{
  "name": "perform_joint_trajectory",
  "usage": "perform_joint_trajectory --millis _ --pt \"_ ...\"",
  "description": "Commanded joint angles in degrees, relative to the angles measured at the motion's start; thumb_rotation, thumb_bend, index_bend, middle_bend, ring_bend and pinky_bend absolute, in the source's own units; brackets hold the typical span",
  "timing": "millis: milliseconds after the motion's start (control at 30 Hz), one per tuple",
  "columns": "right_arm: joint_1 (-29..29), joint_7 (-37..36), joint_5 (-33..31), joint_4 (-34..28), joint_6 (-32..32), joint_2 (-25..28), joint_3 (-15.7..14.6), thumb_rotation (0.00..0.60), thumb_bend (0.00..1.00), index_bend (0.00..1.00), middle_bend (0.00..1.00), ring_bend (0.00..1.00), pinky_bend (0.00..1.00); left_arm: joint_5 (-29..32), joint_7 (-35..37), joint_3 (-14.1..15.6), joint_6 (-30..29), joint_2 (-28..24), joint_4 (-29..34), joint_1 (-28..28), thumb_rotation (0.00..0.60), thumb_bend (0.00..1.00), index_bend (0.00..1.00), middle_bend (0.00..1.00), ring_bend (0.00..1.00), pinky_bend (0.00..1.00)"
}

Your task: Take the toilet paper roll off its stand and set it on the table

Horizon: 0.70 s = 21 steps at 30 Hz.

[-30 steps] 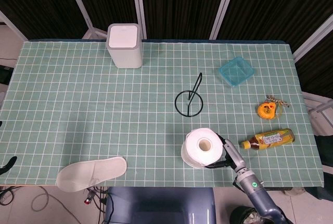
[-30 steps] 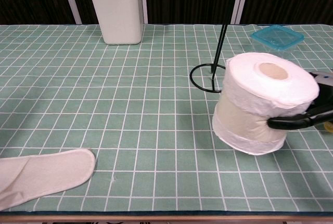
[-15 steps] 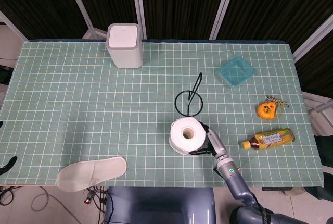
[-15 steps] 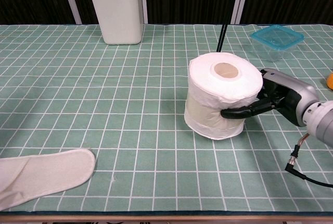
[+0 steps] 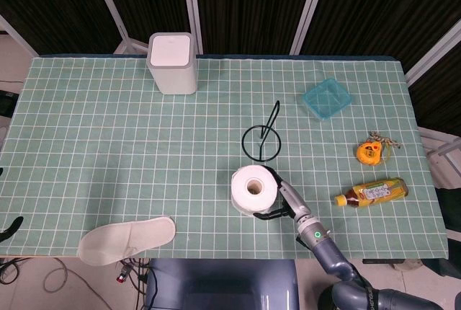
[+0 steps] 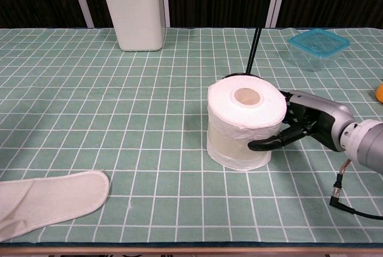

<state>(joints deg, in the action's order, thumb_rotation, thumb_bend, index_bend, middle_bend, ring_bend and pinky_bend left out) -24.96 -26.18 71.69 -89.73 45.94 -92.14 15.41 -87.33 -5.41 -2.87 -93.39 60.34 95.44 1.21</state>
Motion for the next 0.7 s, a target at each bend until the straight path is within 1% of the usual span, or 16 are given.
perform_joint_trajectory --millis 33,100,167,267,333,367,433,500,533,600,700 --pt "1.1 -2.5 1.9 -3.4 1.9 4.6 0.3 0.600 0.00 0.00 0.00 0.00 0.00 0.1 0.1 0.0 0.0 -0.1 0.0 0.0 0.600 0.18 0.05 0.00 0.00 0.01" --pt "2.7 -4.3 4.0 -6.2 4.6 8.3 0.6 0.600 0.00 0.00 0.00 0.00 0.00 0.1 0.2 -0.1 -0.1 -0.1 0.0 0.1 0.600 0.18 0.05 0.00 0.00 0.01" --pt "5.3 -6.4 7.5 -9.8 8.8 14.1 0.7 0.600 0.00 0.00 0.00 0.00 0.00 0.2 0.1 -0.1 -0.1 0.0 0.0 0.0 0.600 0.18 0.05 0.00 0.00 0.01" --pt "8.9 -9.6 12.7 -13.3 14.4 22.6 0.2 0.600 0.00 0.00 0.00 0.00 0.00 -0.1 -0.1 0.1 0.0 0.0 0.2 0.0 0.600 0.18 0.05 0.00 0.00 0.01" --pt "12.0 -11.8 16.7 -14.2 18.4 29.2 -1.4 0.600 0.00 0.00 0.00 0.00 0.00 -0.4 0.0 0.1 -0.2 0.0 0.3 0.1 0.600 0.18 0.05 0.00 0.00 0.01" --pt "13.6 -11.6 18.6 -14.0 20.5 32.2 -2.4 0.600 0.00 0.00 0.00 0.00 0.00 -0.3 0.0 0.1 -0.3 0.0 0.3 0.1 0.600 0.18 0.05 0.00 0.00 0.01" --pt "16.1 -9.1 22.2 -12.6 23.6 36.3 -4.8 0.600 0.00 0.00 0.00 0.00 0.00 -0.1 -0.1 0.0 -0.4 0.0 0.3 0.2 0.600 0.18 0.05 0.00 0.00 0.01" --pt "18.5 -1.6 24.5 -10.4 26.5 38.3 -6.9 0.600 0.00 0.00 0.00 0.00 0.00 0.0 0.0 0.0 -0.2 -0.1 0.4 0.2 0.600 0.18 0.05 0.00 0.00 0.01" --pt "20.2 4.8 25.4 -9.1 29.2 38.0 -7.7 0.600 0.00 0.00 0.00 0.00 0.00 0.0 0.1 0.1 -0.1 -0.2 0.6 0.2 0.600 0.18 0.05 0.00 0.00 0.01" --pt "22.6 13.2 26.5 -7.0 34.1 35.7 -8.4 0.600 0.00 0.00 0.00 0.00 0.00 -0.1 0.5 0.2 0.0 -0.3 1.0 0.2 0.600 0.18 0.05 0.00 0.00 0.01" --pt "25.1 20.3 28.3 -3.3 40.6 30.8 -9.0 0.600 0.00 0.00 0.00 0.00 0.00 -0.1 0.0 0.3 0.2 -0.3 1.1 0.2 0.600 0.18 0.05 0.00 0.00 0.01"
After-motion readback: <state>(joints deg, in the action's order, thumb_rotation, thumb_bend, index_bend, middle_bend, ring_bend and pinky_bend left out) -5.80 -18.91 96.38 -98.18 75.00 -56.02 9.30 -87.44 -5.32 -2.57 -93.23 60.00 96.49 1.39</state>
